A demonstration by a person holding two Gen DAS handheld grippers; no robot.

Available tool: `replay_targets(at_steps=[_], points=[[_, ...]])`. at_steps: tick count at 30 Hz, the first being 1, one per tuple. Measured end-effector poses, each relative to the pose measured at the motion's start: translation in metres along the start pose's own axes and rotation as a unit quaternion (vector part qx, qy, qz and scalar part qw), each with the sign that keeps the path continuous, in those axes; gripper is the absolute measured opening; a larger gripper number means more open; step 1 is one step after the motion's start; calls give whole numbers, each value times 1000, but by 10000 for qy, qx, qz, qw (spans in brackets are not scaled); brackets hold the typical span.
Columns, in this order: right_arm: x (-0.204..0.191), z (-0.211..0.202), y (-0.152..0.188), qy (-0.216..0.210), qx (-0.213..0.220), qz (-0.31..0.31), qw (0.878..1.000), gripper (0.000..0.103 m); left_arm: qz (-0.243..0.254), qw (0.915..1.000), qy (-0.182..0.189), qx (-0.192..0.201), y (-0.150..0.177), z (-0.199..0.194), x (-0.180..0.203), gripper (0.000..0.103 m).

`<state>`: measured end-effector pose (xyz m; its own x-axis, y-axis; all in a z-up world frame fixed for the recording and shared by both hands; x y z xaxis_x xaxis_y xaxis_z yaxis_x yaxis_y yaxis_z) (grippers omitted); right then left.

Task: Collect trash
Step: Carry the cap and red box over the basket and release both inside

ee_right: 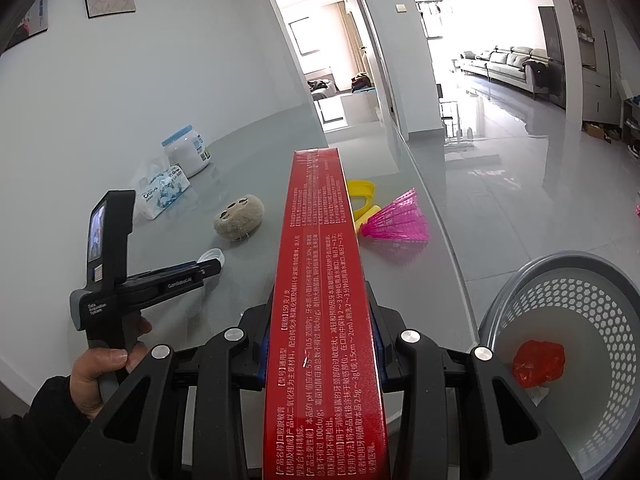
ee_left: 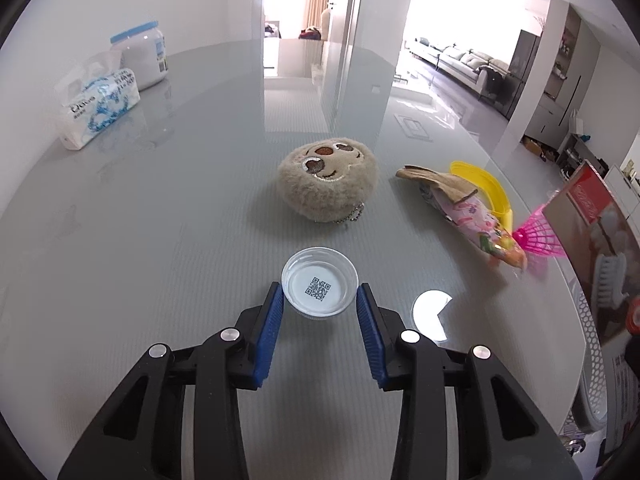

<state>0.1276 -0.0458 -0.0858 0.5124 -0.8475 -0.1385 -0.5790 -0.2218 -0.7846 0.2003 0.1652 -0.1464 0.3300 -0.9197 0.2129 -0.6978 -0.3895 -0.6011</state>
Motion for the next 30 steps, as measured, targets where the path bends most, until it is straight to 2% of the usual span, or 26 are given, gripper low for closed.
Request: replay_targets(at_steps=[6,14,18,22,30], points=[[11,-17,9,126,41,115,9998,35,314,9990,297,146,18,-38,28,37],[46,-54,34,545,129,448,9974,35,915,9900,1045,230,45,-79,110,37],[71,-76,53,806,151,667,9944,35,1205,9824,1425,69,65,-86,153,37],[98,-95,75,1145,118,872,9895,35,1500,9757,1597,-31,87,-89,191,37],[147,-116,114,1510,47,1300,9799,35,2039,9624,1769,-288,127,-80,259,37]])
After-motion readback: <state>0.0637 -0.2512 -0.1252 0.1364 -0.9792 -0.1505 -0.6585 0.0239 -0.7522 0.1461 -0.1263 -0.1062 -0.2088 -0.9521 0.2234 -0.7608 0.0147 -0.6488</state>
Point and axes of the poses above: each gripper's, at about its wrist camera, not at the fingertips, and z roughly the way its jaws point, x to its right, y to its underside, the point moved 10 cm from there along z, roughly the way its jaws point, and after that the axes turned 12 degrees about -z, right-handed, at the moved point
